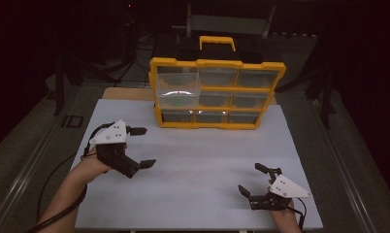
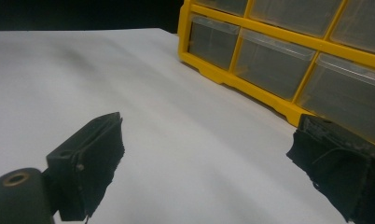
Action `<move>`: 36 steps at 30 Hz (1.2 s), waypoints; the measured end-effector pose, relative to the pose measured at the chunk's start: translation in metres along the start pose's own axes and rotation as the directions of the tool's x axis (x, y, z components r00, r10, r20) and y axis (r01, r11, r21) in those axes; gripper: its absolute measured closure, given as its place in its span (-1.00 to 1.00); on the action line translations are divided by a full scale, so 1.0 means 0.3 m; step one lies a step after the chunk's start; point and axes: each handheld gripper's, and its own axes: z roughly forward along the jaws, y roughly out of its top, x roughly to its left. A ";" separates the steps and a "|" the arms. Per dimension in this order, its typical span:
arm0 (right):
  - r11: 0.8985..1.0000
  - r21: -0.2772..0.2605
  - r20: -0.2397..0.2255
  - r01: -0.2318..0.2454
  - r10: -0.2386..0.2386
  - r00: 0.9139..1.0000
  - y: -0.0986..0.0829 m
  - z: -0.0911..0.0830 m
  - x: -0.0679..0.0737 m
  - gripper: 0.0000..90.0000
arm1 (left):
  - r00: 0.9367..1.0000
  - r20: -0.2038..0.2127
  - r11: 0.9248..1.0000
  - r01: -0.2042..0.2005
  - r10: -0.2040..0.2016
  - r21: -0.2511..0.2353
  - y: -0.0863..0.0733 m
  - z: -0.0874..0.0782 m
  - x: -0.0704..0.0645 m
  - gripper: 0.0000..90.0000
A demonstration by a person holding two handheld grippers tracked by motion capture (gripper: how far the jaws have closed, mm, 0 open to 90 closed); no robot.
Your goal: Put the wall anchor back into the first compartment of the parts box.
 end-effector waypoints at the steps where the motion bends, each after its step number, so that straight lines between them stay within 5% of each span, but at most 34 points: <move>1: 1.000 -0.001 0.000 0.001 -0.001 1.000 0.000 0.000 0.000 -0.81 | 1.000 -0.001 1.000 -0.004 0.004 0.001 -0.013 0.003 -0.009 -1.00; 15: 1.000 0.005 -0.002 0.001 -0.001 1.000 -0.001 0.003 0.001 -0.81 | 0.998 0.054 0.999 0.042 -0.042 0.007 -0.202 0.021 -0.085 -1.00; 24: 1.000 0.008 -0.002 -0.001 0.001 1.000 -0.002 0.002 0.001 -0.81 | 0.995 0.052 0.996 0.091 -0.091 -0.004 -0.305 0.013 -0.123 -1.00; 36: 1.000 0.012 0.000 0.001 -0.001 1.000 -0.001 0.004 0.005 -0.81 | 0.991 -0.004 0.991 0.134 -0.134 -0.012 -0.425 -0.010 -0.152 -1.00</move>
